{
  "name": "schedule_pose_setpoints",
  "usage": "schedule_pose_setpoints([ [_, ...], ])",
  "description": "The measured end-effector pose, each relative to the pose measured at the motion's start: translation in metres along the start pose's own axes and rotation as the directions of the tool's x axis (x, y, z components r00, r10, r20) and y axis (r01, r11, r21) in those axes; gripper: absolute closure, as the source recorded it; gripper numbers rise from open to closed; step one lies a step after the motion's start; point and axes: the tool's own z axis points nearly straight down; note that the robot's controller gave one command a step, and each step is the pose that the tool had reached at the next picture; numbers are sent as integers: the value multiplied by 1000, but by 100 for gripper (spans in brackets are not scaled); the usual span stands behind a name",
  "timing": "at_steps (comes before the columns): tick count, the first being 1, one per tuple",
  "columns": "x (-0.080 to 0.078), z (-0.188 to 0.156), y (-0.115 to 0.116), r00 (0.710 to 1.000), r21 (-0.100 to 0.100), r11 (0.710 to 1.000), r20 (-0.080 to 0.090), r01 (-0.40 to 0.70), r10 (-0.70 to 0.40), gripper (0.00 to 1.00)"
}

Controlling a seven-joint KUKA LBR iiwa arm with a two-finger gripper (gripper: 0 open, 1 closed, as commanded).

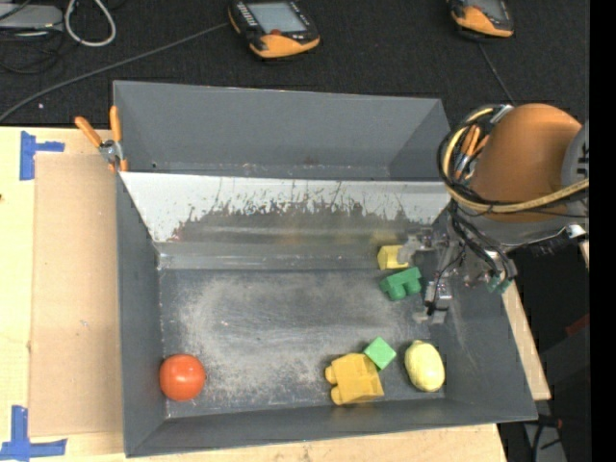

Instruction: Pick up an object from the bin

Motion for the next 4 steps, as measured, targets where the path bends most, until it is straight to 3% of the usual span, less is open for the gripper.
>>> schedule_pose_setpoints([
  [1,-1,-5,1,1000,1,1000,7,3,-3,0],
  [2,53,41,63,978,1,978,5,208,-208,0],
  [3,59,49,85,992,0,992,5,126,-126,0],
  [4,74,51,109,902,-1,902,2,431,-431,0],
])
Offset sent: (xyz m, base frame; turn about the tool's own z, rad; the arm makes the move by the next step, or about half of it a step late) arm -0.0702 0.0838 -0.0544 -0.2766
